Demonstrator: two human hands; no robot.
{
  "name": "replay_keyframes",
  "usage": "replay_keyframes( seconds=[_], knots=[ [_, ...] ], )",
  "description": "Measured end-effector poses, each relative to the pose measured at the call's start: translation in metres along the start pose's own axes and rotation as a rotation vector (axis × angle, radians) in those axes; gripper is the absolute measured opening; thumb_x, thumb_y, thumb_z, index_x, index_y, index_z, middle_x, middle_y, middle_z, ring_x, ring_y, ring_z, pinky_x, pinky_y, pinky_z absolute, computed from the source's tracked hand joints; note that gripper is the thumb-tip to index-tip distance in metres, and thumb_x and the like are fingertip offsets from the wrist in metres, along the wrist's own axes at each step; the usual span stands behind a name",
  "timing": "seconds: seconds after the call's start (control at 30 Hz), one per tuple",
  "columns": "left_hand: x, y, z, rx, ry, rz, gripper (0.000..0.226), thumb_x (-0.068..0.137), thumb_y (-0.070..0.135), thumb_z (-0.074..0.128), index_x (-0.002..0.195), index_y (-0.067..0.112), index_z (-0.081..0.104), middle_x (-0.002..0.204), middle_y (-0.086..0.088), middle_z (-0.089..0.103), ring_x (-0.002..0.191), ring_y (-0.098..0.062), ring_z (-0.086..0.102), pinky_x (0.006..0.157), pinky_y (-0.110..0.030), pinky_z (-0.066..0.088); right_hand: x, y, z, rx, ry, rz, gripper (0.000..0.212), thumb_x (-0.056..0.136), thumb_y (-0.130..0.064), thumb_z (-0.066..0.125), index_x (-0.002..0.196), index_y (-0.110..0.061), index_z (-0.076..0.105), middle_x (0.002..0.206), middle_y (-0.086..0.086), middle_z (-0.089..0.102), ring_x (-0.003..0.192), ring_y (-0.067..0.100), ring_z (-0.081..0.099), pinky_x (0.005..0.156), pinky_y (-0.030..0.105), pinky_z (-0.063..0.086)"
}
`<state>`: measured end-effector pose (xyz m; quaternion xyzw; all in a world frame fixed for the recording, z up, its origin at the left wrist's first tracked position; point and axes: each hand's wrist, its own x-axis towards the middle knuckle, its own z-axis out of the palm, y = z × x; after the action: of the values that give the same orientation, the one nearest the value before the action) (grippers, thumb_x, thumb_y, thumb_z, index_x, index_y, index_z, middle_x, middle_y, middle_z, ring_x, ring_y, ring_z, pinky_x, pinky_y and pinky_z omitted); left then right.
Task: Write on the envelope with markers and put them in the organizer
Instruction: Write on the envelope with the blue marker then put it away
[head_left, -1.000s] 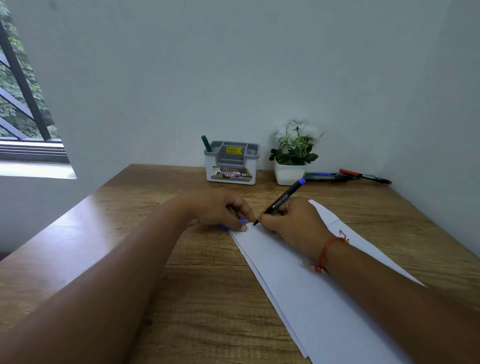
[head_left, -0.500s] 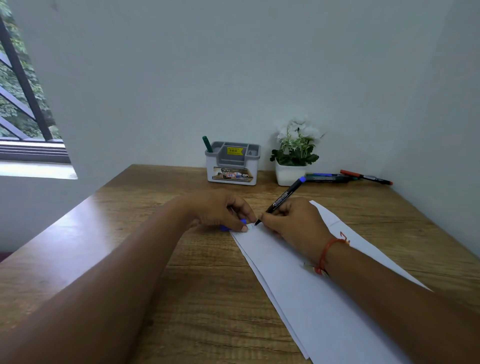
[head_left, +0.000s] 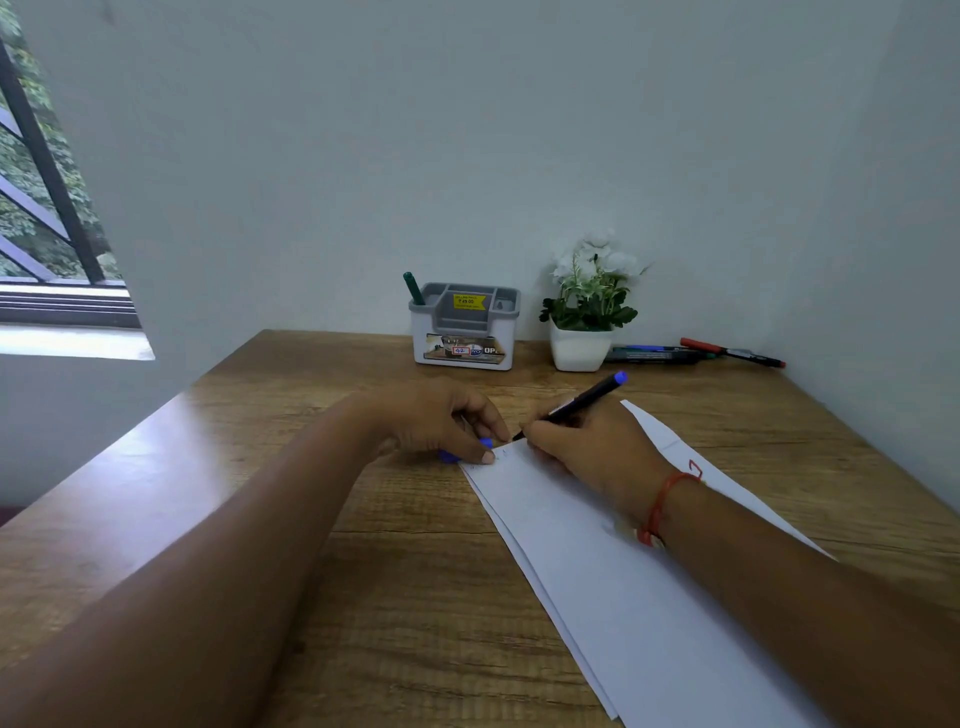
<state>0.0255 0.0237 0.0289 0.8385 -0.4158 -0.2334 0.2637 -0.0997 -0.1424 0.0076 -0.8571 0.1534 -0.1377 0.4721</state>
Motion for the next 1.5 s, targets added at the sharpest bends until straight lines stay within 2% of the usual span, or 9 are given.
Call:
replay_keyframes(
  seconds=[0.13,0.27,0.37,0.63,0.83,0.93,1.1,1.33,1.5],
  knots=[
    [-0.0002,0.0004,-0.0001,-0.004,-0.003,0.002,0.030,0.084,0.024,0.076,0.112,0.030,0.069,0.101,0.010,0.063,0.064,0.011,0.054,0.056,-0.004,0.041,0.0005,-0.0003,0.0005,-0.010,0.003,-0.003,0.017,0.078,-0.025,0.063,0.078,-0.011,0.073,0.076,0.012,0.073,0.065,0.014,0.063,0.073,0.046,0.059],
    [-0.0014,0.0021,-0.0001,-0.001,0.000,0.007,0.029,0.084,0.022,0.075,0.112,0.027,0.070,0.092,0.014,0.062,0.061,0.014,0.054,0.054,-0.003,0.039,-0.0021,-0.0017,0.0022,-0.060,-0.012,-0.039,0.012,0.082,-0.020,0.065,0.082,-0.013,0.074,0.070,0.006,0.070,0.063,0.010,0.060,0.064,0.033,0.052],
    [-0.0022,0.0029,-0.0004,-0.007,-0.006,0.004,0.028,0.084,0.021,0.075,0.111,0.028,0.070,0.083,0.017,0.061,0.059,0.010,0.054,0.054,-0.005,0.041,-0.0027,-0.0029,0.0023,-0.067,0.007,-0.053,0.011,0.083,-0.020,0.066,0.083,-0.013,0.075,0.077,0.008,0.073,0.066,0.011,0.061,0.068,0.036,0.055],
    [-0.0032,0.0055,-0.0012,0.027,-0.016,0.012,0.030,0.085,0.022,0.074,0.114,0.027,0.069,0.081,0.017,0.060,0.058,0.015,0.053,0.052,-0.003,0.038,-0.0003,-0.0024,0.0007,-0.084,-0.016,-0.033,0.012,0.083,-0.018,0.064,0.086,-0.011,0.073,0.068,0.001,0.066,0.063,0.010,0.059,0.062,0.028,0.048],
    [-0.0039,0.0052,-0.0008,0.020,-0.014,-0.003,0.029,0.085,0.022,0.074,0.113,0.028,0.070,0.082,0.017,0.060,0.065,0.004,0.054,0.054,-0.006,0.040,-0.0012,-0.0030,0.0000,-0.088,-0.012,-0.059,0.010,0.084,-0.019,0.065,0.087,-0.013,0.073,0.070,-0.001,0.067,0.065,0.011,0.061,0.065,0.030,0.053],
    [-0.0035,0.0042,0.0003,-0.011,-0.002,-0.009,0.029,0.084,0.020,0.075,0.112,0.028,0.071,0.077,0.018,0.061,0.058,0.009,0.053,0.053,-0.007,0.040,0.0015,-0.0039,-0.0020,-0.037,-0.027,-0.022,0.007,0.084,-0.015,0.065,0.083,-0.016,0.072,0.065,-0.004,0.065,0.058,0.010,0.060,0.058,0.027,0.050],
    [-0.0037,0.0058,-0.0004,0.024,-0.016,-0.018,0.029,0.085,0.023,0.074,0.113,0.030,0.070,0.082,0.018,0.060,0.066,0.004,0.055,0.063,-0.013,0.040,0.0043,-0.0022,-0.0066,0.041,0.022,-0.019,0.008,0.083,-0.017,0.067,0.083,-0.013,0.073,0.064,-0.003,0.066,0.056,0.010,0.061,0.062,0.030,0.053],
    [-0.0020,0.0035,-0.0002,0.024,-0.014,-0.016,0.028,0.086,0.024,0.073,0.113,0.031,0.070,0.083,0.016,0.060,0.060,0.012,0.053,0.052,-0.005,0.038,0.0021,0.0002,-0.0054,0.074,0.003,-0.040,0.012,0.080,-0.008,0.071,0.076,-0.019,0.073,0.066,-0.004,0.068,0.061,0.010,0.061,0.060,0.029,0.050],
    [-0.0026,0.0031,0.0004,0.015,-0.015,-0.020,0.027,0.085,0.025,0.074,0.110,0.034,0.071,0.085,0.015,0.061,0.067,0.001,0.053,0.058,-0.011,0.040,0.0036,0.0025,-0.0026,0.033,0.011,-0.054,0.007,0.080,-0.011,0.072,0.084,-0.016,0.075,0.072,-0.006,0.069,0.067,0.008,0.061,0.064,0.027,0.049]
  ],
)
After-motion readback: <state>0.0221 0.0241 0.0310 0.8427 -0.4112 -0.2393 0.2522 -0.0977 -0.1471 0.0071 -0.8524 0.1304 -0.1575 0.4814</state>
